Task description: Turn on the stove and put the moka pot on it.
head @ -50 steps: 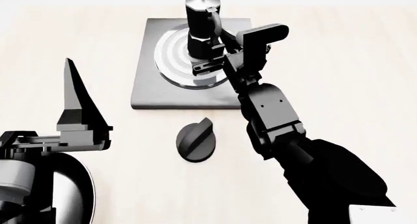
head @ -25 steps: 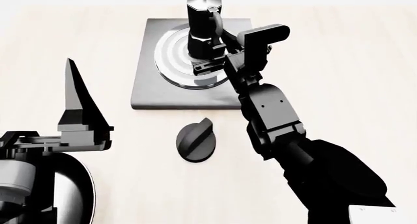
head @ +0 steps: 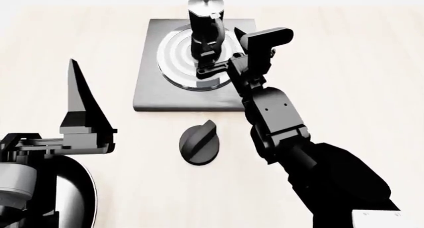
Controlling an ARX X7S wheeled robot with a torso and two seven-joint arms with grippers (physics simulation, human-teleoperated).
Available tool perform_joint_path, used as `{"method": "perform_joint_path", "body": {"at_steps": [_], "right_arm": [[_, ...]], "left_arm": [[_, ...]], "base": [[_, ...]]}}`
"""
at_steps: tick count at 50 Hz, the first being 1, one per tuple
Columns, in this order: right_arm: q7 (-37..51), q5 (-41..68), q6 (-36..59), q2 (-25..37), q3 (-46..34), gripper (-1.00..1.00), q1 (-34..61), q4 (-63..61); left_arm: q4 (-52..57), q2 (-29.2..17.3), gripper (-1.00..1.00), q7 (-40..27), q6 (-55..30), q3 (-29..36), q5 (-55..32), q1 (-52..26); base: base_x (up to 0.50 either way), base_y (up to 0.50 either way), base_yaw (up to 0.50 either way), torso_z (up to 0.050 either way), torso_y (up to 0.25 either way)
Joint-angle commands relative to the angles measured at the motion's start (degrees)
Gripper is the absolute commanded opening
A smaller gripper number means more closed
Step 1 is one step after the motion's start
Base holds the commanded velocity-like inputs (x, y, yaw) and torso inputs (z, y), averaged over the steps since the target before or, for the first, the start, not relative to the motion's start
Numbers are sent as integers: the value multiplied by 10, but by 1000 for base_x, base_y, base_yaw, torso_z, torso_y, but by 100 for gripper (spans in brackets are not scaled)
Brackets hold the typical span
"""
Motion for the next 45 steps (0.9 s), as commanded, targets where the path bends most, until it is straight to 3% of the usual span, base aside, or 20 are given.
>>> {"method": "perform_joint_path", "body": {"at_steps": [1, 23, 35, 39, 45], "right_arm": [[-3, 5, 0, -1, -6, 100, 3, -5], [-8, 6, -7, -1, -5, 100, 32, -3], [12, 5, -25, -1, -2, 100, 120, -23], [51, -16, -36, 0, -13, 100, 150, -26], [233, -83, -50, 96, -44, 100, 229, -219]], "left_arm": [[3, 1, 100, 0, -3, 0, -2, -2], [9, -3, 100, -4, -16, -5, -10, -10], [21, -11, 100, -18, -45, -18, -23, -34], [18, -12, 100, -19, -48, -28, -27, -51], [24, -7, 100, -11, -113, -20, -10, -160]], "base": [[0, 0, 0, 0, 0], [0, 0, 0, 0, 0], [0, 0, 0, 0, 0], [0, 0, 0, 0, 0], [0, 0, 0, 0, 0]]}}
